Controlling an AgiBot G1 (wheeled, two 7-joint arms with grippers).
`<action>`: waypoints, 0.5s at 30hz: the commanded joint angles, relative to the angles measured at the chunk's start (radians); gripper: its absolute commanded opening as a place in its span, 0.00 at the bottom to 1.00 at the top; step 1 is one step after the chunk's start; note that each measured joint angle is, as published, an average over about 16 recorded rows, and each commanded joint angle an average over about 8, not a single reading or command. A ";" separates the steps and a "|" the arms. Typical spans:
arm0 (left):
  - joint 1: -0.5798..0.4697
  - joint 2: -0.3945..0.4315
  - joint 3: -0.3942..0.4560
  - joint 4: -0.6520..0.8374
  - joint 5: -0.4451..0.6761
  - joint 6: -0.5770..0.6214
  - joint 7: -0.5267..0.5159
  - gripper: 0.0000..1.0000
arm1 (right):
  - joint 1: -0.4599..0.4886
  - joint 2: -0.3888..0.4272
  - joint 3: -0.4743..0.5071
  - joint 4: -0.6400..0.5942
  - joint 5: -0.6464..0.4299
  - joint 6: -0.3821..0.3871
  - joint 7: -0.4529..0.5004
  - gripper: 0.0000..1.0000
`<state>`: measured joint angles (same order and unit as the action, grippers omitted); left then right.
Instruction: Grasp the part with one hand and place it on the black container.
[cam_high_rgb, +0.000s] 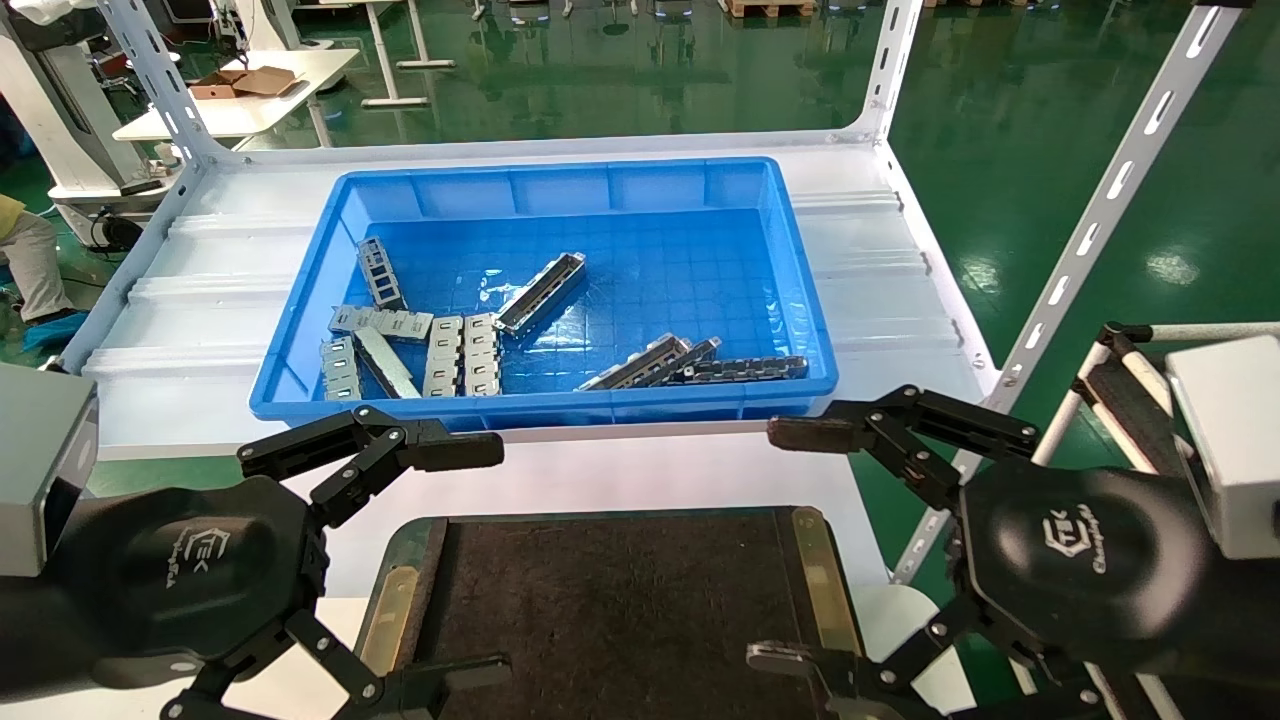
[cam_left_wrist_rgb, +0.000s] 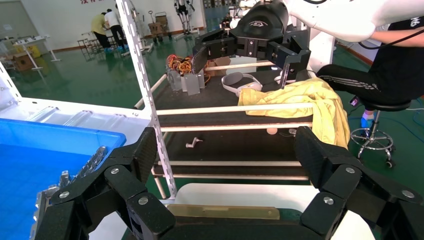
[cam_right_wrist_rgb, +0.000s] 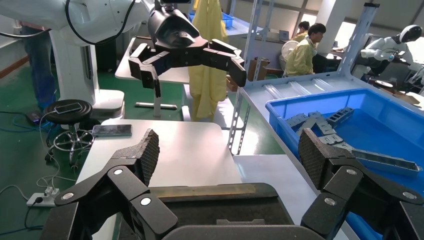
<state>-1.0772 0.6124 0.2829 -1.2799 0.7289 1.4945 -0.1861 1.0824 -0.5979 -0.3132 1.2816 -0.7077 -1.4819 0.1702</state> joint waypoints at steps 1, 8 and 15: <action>0.000 0.000 0.000 0.000 0.000 0.000 0.000 1.00 | 0.000 0.000 0.000 0.000 0.000 0.000 0.000 1.00; 0.000 0.000 0.000 0.000 0.000 0.000 0.000 1.00 | -0.001 -0.002 0.004 0.000 -0.003 -0.002 0.002 1.00; 0.000 0.000 0.001 0.000 -0.001 0.000 0.000 1.00 | -0.002 -0.004 0.011 0.001 -0.007 -0.004 0.006 1.00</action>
<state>-1.0774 0.6121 0.2837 -1.2799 0.7284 1.4941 -0.1857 1.0799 -0.6021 -0.3026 1.2824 -0.7149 -1.4863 0.1757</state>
